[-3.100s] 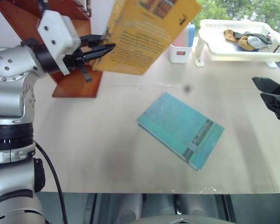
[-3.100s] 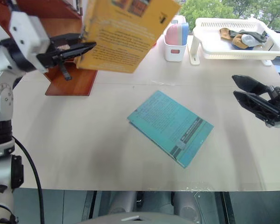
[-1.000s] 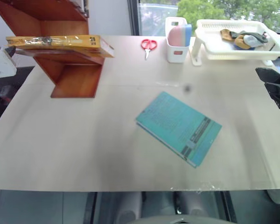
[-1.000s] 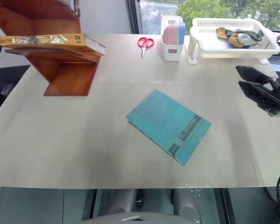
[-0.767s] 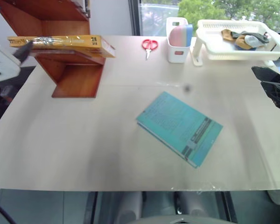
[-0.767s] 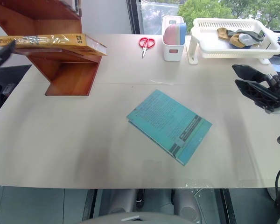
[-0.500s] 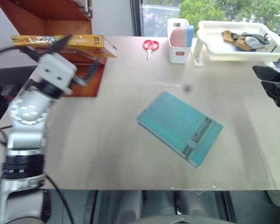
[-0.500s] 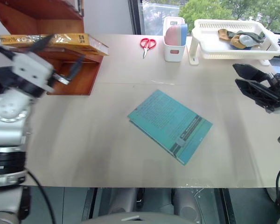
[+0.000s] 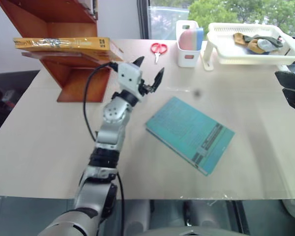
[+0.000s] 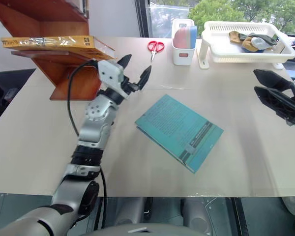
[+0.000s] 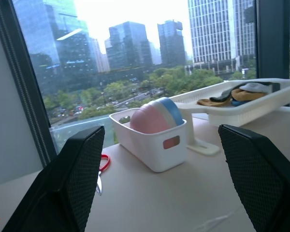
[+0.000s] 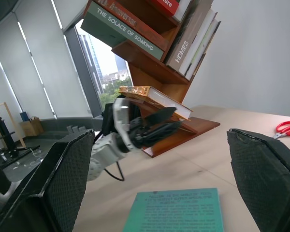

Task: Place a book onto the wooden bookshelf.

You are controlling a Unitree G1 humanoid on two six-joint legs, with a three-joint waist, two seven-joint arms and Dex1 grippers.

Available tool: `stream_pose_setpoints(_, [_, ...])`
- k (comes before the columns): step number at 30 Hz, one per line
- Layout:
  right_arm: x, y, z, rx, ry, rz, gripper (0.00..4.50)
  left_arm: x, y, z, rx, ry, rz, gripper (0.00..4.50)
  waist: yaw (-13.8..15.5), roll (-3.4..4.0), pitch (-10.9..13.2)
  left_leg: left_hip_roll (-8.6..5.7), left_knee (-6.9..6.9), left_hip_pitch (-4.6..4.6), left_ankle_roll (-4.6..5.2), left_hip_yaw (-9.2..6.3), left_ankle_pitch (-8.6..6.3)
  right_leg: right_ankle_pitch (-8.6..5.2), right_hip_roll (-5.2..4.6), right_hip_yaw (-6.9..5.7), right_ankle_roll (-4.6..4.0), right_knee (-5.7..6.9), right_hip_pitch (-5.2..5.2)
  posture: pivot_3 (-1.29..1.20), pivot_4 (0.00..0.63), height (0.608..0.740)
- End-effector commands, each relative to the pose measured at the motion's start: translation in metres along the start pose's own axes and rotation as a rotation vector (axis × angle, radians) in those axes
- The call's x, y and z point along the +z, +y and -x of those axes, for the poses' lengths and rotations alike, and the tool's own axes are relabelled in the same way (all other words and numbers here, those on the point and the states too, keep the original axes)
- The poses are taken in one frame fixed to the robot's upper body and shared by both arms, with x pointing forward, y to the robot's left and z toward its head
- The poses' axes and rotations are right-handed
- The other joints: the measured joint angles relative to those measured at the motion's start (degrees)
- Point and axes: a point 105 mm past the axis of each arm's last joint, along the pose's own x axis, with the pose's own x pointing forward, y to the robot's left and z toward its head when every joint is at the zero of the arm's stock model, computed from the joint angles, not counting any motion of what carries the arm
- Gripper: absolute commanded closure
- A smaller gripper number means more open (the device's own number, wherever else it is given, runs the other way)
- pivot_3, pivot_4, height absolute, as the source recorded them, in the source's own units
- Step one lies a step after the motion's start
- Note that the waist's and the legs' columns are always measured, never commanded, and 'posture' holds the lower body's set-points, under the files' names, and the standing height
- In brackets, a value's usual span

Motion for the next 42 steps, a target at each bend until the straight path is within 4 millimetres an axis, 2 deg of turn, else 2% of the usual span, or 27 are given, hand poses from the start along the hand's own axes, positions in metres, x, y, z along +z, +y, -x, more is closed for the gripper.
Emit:
stream_pose_setpoints(1, [0.011,0.008,-0.005,0.034,-0.028,0.040,0.00,0.001,0.007,-0.012,0.065,-0.010,-0.001,0.53,-0.04,0.00,0.00,0.00,-0.01,0.00,0.00,0.00,0.00,0.00,0.00,0.00,0.00,-0.03,0.00,0.00,0.150,0.740])
stream_pose_setpoints(5, [0.008,0.007,-0.006,0.035,-0.023,0.039,0.00,0.002,0.031,-0.016,0.176,-0.006,-0.065,0.53,-0.07,0.00,0.01,0.00,-0.03,-0.04,0.00,-0.01,0.00,0.00,0.00,0.00,0.00,-0.11,-0.01,0.00,0.150,0.740])
stream_pose_setpoints(11, [0.005,0.007,-0.007,0.032,-0.033,0.039,0.00,0.008,0.083,-0.001,0.429,-0.015,-0.209,0.53,0.07,-0.01,0.01,0.01,-0.08,-0.05,0.01,-0.12,-0.01,0.00,-0.01,0.00,0.00,-0.19,-0.02,0.00,0.150,0.740])
stream_pose_setpoints(14, [0.004,0.007,-0.006,0.028,-0.033,0.037,0.00,0.009,0.095,0.006,0.490,-0.018,-0.236,0.53,-0.05,-0.01,0.01,0.00,-0.08,-0.07,0.01,-0.15,-0.01,0.00,-0.04,-0.01,0.01,-0.21,-0.02,0.00,0.150,0.740])
stream_pose_setpoints(32, [-0.008,0.005,-0.004,0.004,0.001,0.013,0.00,-0.033,0.071,0.026,0.338,0.182,-0.169,0.53,0.18,0.00,0.01,0.02,-0.12,-0.06,0.01,-0.11,-0.01,0.00,-0.03,-0.02,0.00,-0.22,-0.03,0.00,0.150,0.740])
stream_pose_setpoints(35, [-0.014,0.005,-0.003,-0.001,0.036,0.011,0.00,-0.047,0.066,0.038,0.306,0.258,-0.116,0.53,0.12,0.01,0.01,0.02,-0.12,-0.06,0.01,-0.11,-0.01,0.00,-0.03,-0.02,0.00,-0.23,-0.03,0.00,0.150,0.740])
stream_pose_setpoints(38, [-0.024,0.004,0.002,-0.028,0.093,0.016,0.00,-0.055,0.065,0.059,0.271,0.321,-0.049,0.53,0.04,0.01,0.01,0.02,-0.13,-0.06,0.01,-0.14,-0.01,0.00,-0.03,-0.02,0.00,-0.23,-0.03,0.00,0.150,0.740])
stream_pose_setpoints(42, [-0.044,-0.001,0.014,-0.085,0.175,0.003,0.00,-0.062,0.045,0.090,0.106,0.412,0.059,0.53,-0.17,0.03,-0.01,0.07,-0.17,-0.03,0.00,-0.15,-0.02,-0.01,-0.03,0.03,-0.01,-0.24,-0.03,0.00,0.150,0.740])
